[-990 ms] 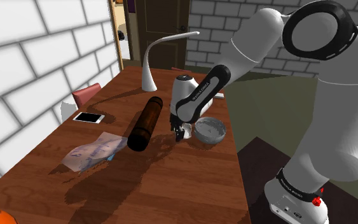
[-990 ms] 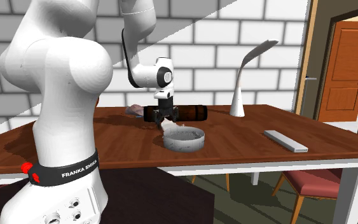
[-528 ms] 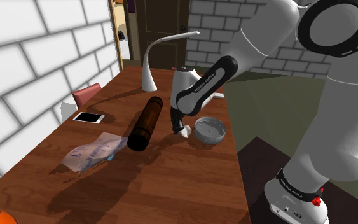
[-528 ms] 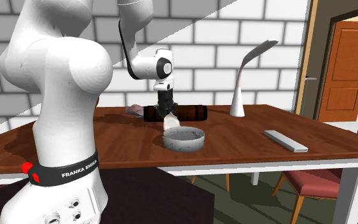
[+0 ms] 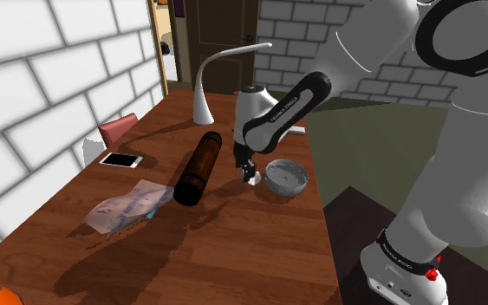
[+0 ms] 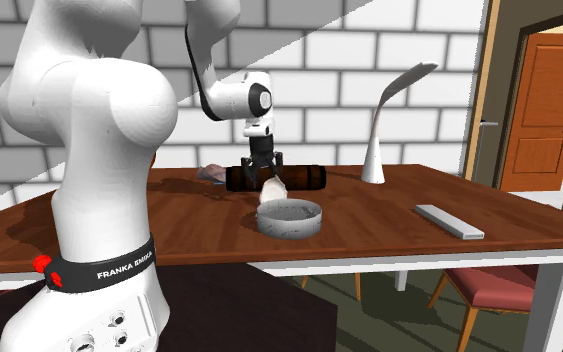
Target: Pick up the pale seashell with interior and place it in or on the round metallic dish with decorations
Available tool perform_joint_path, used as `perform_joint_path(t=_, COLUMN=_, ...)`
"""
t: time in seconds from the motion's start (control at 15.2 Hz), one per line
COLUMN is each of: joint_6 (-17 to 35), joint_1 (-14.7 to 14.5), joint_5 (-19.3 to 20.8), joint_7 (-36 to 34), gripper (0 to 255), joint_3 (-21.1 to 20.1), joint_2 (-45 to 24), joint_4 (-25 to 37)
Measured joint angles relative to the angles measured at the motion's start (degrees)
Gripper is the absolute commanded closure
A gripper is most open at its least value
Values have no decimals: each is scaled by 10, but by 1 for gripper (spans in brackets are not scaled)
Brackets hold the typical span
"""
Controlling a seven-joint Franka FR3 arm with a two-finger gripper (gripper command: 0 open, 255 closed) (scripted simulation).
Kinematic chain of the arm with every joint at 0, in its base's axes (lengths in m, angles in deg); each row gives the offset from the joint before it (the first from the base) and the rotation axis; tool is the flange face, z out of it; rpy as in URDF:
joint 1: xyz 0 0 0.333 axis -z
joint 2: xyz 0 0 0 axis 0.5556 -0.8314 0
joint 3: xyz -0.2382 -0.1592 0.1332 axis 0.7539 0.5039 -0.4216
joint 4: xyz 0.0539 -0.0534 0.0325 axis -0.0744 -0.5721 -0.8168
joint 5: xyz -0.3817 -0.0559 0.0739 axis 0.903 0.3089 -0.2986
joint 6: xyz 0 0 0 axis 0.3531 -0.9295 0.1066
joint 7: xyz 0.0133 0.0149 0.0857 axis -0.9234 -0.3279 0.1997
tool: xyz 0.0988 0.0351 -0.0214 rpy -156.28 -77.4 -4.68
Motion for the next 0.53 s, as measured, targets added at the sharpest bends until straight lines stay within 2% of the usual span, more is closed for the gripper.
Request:
perform_joint_path(t=0.26, joint_6=-11, joint_1=-15, joint_5=148, joint_7=14, gripper=0, joint_3=42, joint_2=-3, joint_4=-13)
perform_joint_path(t=0.33, joint_6=-15, joint_1=-18, joint_5=174, joint_7=16, gripper=0, joint_3=48, joint_2=-3, joint_4=-14)
perform_joint_path(t=0.53, joint_6=1, joint_1=-19, joint_5=205, joint_7=14, gripper=0, joint_3=59, joint_2=-20, joint_4=-13)
